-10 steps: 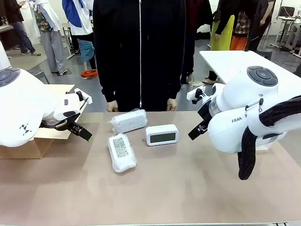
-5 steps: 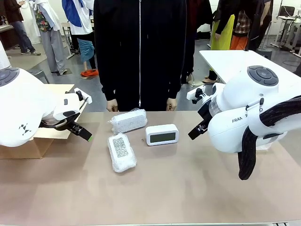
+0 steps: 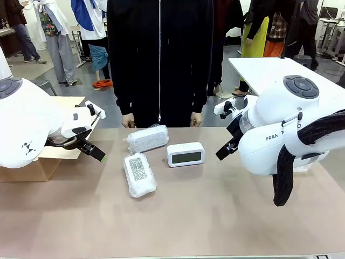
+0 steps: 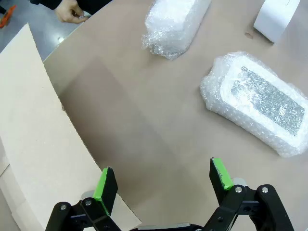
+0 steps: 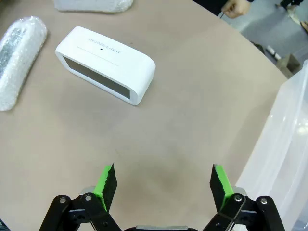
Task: Separate and place wrapped and unwrapped clocks.
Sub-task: Pick up the Digital clock indicated by the person.
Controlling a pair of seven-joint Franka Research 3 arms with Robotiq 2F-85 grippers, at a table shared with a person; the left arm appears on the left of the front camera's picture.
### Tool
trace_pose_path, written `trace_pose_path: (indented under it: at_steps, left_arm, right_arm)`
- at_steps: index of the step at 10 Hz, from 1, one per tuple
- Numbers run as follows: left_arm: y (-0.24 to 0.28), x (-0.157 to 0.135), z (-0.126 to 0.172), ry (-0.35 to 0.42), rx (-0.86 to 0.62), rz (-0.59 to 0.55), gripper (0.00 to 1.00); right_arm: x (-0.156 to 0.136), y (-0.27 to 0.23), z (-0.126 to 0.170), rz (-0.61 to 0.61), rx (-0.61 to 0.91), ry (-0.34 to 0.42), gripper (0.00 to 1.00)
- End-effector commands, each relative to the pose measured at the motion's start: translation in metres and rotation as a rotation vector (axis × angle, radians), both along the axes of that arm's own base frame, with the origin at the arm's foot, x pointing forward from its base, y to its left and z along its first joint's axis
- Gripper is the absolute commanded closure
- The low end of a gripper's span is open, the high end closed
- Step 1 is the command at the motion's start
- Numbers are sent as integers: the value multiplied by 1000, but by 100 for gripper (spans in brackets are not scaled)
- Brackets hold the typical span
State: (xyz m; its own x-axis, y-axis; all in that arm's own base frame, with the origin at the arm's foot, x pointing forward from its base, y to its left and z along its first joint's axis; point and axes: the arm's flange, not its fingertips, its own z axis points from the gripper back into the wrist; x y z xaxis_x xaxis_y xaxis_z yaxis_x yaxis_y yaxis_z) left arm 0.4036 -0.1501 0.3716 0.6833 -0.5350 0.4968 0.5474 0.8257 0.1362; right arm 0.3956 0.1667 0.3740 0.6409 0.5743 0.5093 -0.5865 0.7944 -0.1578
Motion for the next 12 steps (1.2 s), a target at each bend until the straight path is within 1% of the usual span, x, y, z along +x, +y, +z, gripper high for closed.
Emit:
trace_pose_path:
  at_steps: [1,11,12]
  left_arm:
    - [0,0,0,0,0,0,0]
    - [0,0,0,0,0,0,0]
    - [2,-7,6,-18,21,-17,0]
  right_arm:
    - [0,0,0,0,0,0,0]
    - [0,0,0,0,0,0,0]
    - [-5,5,7,23,-4,-11,0]
